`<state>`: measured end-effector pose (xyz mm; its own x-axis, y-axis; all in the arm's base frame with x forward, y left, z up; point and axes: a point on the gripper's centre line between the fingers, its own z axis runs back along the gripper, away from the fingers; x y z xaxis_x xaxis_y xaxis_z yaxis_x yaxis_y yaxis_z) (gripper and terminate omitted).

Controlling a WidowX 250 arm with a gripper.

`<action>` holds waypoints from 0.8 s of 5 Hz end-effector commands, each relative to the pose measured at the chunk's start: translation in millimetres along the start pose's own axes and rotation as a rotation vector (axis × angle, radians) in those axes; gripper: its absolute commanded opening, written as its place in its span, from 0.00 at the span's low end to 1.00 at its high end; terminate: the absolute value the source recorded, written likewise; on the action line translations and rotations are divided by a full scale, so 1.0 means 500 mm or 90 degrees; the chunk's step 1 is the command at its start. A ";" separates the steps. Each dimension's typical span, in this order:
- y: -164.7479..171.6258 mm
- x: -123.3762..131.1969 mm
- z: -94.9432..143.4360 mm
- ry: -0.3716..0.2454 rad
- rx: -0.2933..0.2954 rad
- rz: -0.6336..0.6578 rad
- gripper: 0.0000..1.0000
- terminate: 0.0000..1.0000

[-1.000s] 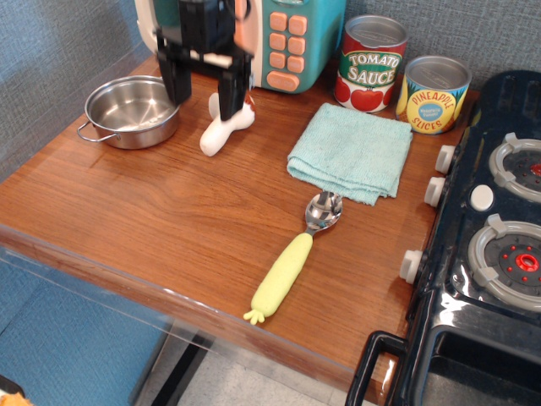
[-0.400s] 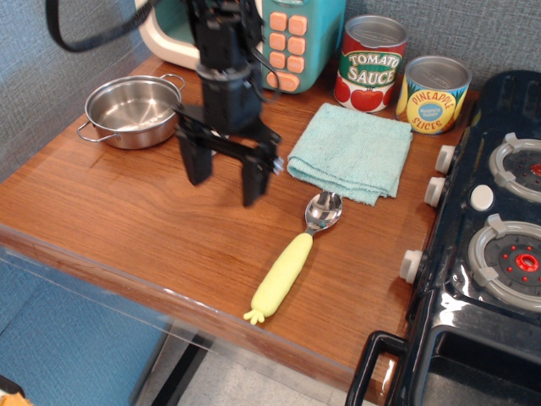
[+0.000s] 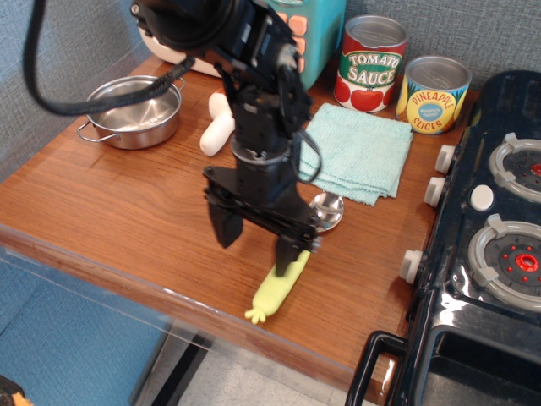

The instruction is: Pick up the spoon and place it between the napkin and the mushroom.

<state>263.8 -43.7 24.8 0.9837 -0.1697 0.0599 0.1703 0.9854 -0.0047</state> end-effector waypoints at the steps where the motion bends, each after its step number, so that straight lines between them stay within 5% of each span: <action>1: -0.062 -0.012 -0.009 -0.038 0.020 -0.028 1.00 0.00; 2: -0.069 -0.015 -0.018 -0.033 0.021 -0.028 1.00 0.00; 3: -0.070 -0.014 -0.032 -0.018 0.033 -0.031 0.00 0.00; 4: -0.062 -0.010 -0.036 -0.012 0.035 -0.027 0.00 0.00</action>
<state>253.3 -76.6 7.3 0.9741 -0.2144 0.0715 0.2110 0.9761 0.0523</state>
